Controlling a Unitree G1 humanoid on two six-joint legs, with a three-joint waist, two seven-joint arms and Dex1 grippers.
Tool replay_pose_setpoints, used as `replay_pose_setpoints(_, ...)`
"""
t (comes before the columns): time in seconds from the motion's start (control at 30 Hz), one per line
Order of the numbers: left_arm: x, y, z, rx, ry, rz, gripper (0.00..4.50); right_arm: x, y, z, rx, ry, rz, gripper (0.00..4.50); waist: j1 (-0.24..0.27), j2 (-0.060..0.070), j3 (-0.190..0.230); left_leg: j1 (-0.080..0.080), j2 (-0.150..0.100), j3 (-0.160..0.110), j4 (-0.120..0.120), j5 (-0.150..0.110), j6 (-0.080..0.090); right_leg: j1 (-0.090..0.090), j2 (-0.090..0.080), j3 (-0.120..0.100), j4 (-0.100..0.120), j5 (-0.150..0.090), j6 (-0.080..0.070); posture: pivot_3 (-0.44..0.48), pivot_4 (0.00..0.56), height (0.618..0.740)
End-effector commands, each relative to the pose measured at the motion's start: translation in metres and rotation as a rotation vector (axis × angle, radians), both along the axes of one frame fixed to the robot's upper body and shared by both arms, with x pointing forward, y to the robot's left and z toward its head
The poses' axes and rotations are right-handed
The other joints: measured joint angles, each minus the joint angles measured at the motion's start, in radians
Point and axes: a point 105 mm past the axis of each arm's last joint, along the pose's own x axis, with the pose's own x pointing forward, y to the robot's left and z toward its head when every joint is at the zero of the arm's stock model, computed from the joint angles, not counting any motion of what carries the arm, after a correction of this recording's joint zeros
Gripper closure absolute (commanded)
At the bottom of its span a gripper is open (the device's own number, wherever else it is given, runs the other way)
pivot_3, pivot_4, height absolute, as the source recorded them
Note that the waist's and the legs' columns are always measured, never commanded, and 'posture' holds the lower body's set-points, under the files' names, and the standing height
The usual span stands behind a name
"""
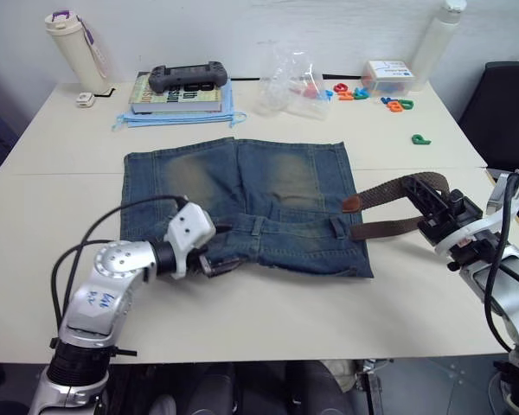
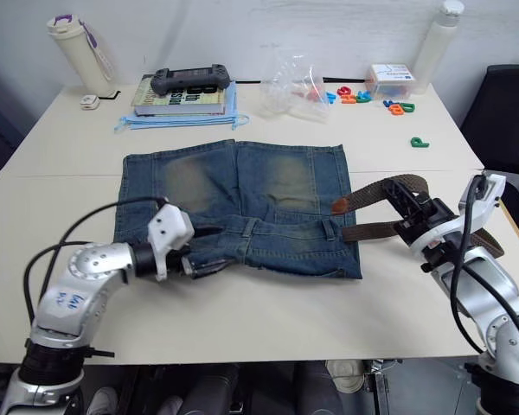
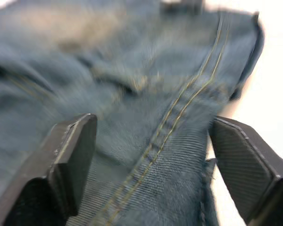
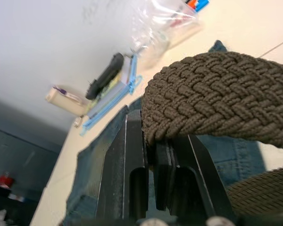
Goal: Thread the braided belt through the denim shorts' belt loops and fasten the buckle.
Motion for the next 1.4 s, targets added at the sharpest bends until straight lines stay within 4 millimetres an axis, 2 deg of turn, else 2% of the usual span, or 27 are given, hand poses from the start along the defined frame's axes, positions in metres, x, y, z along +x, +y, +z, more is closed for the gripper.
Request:
replay_pose_setpoints(0.03, -0.019, 0.004, 0.024, -0.136, 0.050, -0.125, 0.55, -0.006, -0.007, 0.012, -0.007, -0.026, -0.005, 4.50, -0.001, 0.000, 0.000, 0.000, 0.000, 0.000, 0.000, 0.000, 0.000, 0.000, 0.000, 0.000, 0.000, 0.000, 0.000, 0.000, 0.150, 0.667)
replay_pose_setpoints(0.2, -0.031, 0.016, 0.020, -0.134, 0.108, -0.187, 0.55, -0.004, -0.012, 0.002, -0.001, 0.035, -0.004, 4.50, -0.001, 0.000, 0.000, 0.000, 0.000, 0.000, 0.000, 0.000, 0.000, 0.000, 0.000, 0.000, 0.000, 0.000, 0.000, 0.000, 0.150, 0.667)
replay_pose_setpoints(0.37, -0.034, 0.013, 0.025, -0.201, 0.106, -0.206, 0.55, -0.002, -0.013, -0.017, 0.012, 0.126, 0.024, 4.50, 0.001, 0.000, 0.000, 0.000, 0.000, 0.000, 0.000, 0.000, 0.000, 0.001, 0.000, 0.000, -0.001, 0.000, 0.000, 0.000, 0.150, 0.667)
replay_pose_setpoints(0.67, -0.036, 0.010, 0.020, -0.204, 0.103, -0.215, 0.55, 0.003, -0.011, -0.027, -0.001, 0.172, 0.046, 4.50, -0.001, 0.000, 0.000, 0.000, 0.000, 0.000, 0.000, 0.000, 0.000, 0.000, 0.000, 0.000, 0.000, 0.000, 0.000, 0.000, 0.150, 0.667)
replay_pose_setpoints(1.13, -0.024, 0.003, 0.017, -0.196, 0.072, -0.202, 0.55, 0.026, 0.041, -0.059, 0.042, 0.232, 0.191, 4.50, -0.002, 0.000, 0.000, 0.000, 0.000, 0.000, 0.000, 0.000, 0.000, 0.000, 0.000, 0.000, -0.001, 0.000, -0.001, 0.000, 0.150, 0.667)
replay_pose_setpoints(1.4, -0.011, -0.018, 0.018, -0.189, 0.030, -0.218, 0.55, 0.024, 0.079, -0.078, 0.054, 0.276, 0.281, 4.50, -0.002, 0.000, 0.000, 0.000, 0.000, 0.000, 0.000, 0.000, 0.000, 0.000, 0.000, 0.000, -0.001, 0.000, -0.001, 0.000, 0.150, 0.667)
